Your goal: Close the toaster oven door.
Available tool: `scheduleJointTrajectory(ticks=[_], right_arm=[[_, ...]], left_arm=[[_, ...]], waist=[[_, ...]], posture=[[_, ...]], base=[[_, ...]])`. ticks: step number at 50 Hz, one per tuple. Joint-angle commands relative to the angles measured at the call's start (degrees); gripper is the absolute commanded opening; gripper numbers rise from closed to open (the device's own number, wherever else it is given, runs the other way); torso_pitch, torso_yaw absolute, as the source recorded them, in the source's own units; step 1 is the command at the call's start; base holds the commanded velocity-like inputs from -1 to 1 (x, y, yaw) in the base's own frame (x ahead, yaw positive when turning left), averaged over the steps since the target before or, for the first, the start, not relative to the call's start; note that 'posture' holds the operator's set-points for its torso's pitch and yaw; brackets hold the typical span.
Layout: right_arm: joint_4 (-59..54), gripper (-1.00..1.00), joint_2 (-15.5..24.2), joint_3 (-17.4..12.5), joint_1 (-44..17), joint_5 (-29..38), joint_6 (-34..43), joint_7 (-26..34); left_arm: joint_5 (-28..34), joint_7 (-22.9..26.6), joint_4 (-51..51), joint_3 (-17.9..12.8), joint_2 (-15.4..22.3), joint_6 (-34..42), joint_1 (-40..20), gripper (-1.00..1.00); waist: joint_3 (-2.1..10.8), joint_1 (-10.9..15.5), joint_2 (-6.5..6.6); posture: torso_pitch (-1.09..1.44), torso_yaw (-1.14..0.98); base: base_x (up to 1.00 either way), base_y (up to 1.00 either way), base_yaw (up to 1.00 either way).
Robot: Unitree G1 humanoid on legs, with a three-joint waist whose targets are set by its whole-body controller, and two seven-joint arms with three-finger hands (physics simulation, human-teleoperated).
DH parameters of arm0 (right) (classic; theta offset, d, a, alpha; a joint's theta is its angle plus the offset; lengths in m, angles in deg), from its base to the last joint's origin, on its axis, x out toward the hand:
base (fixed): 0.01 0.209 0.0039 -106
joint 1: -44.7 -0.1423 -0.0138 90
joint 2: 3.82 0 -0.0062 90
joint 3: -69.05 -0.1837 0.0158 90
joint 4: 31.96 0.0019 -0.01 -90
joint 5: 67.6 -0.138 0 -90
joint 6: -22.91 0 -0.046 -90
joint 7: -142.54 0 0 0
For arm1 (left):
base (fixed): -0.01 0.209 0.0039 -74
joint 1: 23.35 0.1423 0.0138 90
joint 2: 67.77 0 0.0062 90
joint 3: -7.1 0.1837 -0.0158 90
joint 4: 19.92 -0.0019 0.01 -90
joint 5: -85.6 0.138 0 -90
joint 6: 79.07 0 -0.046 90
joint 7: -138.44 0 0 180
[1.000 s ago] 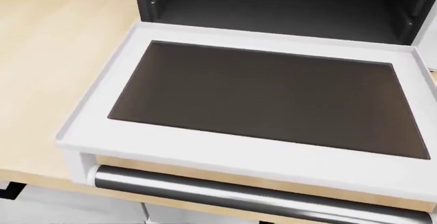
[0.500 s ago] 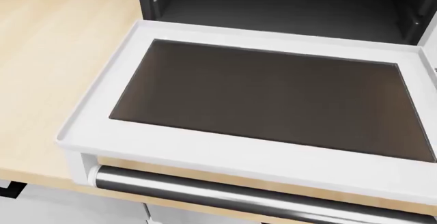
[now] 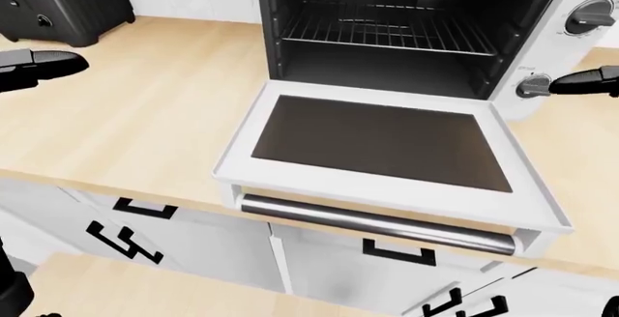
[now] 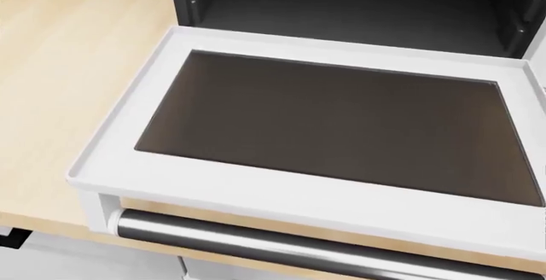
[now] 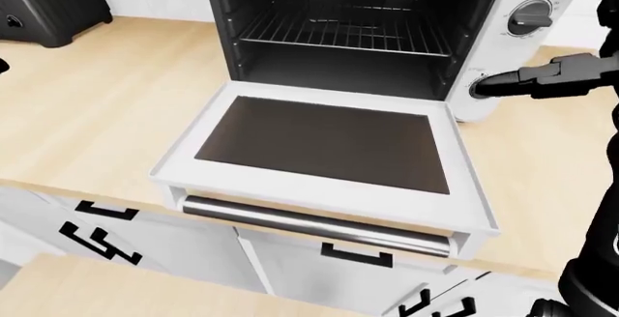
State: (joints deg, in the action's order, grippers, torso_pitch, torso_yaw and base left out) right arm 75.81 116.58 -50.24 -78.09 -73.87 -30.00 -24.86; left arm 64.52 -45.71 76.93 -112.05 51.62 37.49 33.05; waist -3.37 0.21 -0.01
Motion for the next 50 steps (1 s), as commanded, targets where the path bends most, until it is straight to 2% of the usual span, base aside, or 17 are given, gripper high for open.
scheduleJointTrajectory(ticks=[1,5,12,20,40,50], right_arm=[[2.51,1.00,1.15,-1.68,-0.39,-0.06,-0.21,0.36],[6.40,1.00,1.87,-3.83,1.00,-1.29,3.11,1.35],[8.48,1.00,1.48,-5.77,4.35,-0.79,3.19,2.21],[7.92,1.00,-2.06,-8.18,10.69,4.14,-2.22,4.00],[4.96,1.00,-4.74,-12.72,16.37,9.13,-8.49,7.72],[3.68,1.00,-8.34,-13.91,20.07,11.64,-13.42,10.72]], left_arm=[[0.06,-0.15,1.74,-0.84,1.33,-1.39,-1.50,1.00],[0.07,-0.15,1.93,-0.89,1.32,-1.29,-1.42,1.00],[0.15,-0.14,2.27,-0.83,1.19,-0.93,-1.38,1.00],[0.45,-0.03,2.65,-0.78,0.81,-0.76,-1.18,1.00],[0.81,0.24,2.61,-0.67,0.64,-0.89,-1.27,1.00],[1.06,0.36,2.69,-0.63,0.29,-0.99,-1.13,1.00]], waist=[[1.29,0.00,0.06],[1.27,0.00,-0.08],[1.15,-0.05,-0.17],[1.17,-0.09,-0.24],[1.41,-0.20,-0.05],[1.47,-0.30,-0.01]], posture=[[0.00,0.00],[0.00,0.00],[0.00,0.00],[0.00,0.00],[0.00,0.00],[0.00,0.00]], base=[[0.00,0.00,0.00],[0.00,0.00,0.00],[0.00,0.00,0.00],[0.00,0.00,0.00],[0.00,0.00,0.00],[0.00,0.00,0.00]])
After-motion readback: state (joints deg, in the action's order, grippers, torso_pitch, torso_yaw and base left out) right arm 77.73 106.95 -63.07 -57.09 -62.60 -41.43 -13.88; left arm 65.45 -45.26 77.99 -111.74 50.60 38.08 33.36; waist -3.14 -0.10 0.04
